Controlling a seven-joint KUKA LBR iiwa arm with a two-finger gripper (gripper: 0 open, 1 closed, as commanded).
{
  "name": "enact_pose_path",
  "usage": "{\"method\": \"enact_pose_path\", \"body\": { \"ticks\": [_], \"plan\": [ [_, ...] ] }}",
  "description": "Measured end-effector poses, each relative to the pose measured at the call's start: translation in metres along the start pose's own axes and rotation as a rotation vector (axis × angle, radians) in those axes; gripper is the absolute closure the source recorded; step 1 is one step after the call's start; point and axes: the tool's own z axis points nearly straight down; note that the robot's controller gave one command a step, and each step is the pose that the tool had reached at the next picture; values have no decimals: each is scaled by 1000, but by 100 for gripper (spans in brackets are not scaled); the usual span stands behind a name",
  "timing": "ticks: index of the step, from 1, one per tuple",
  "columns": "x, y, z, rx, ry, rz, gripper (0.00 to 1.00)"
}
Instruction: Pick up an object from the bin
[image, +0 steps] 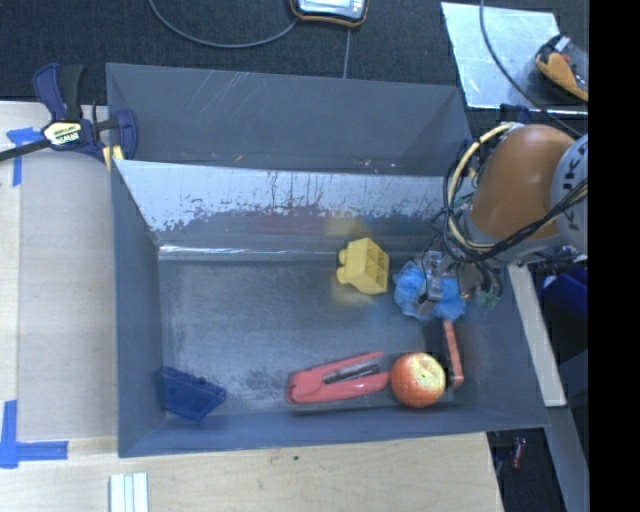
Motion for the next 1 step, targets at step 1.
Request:
{"method": "enact_pose_path", "body": {
  "ticks": [1],
  "plan": [
    [-1, 0, -34, 0, -4, 0, 100]
  ]
}}
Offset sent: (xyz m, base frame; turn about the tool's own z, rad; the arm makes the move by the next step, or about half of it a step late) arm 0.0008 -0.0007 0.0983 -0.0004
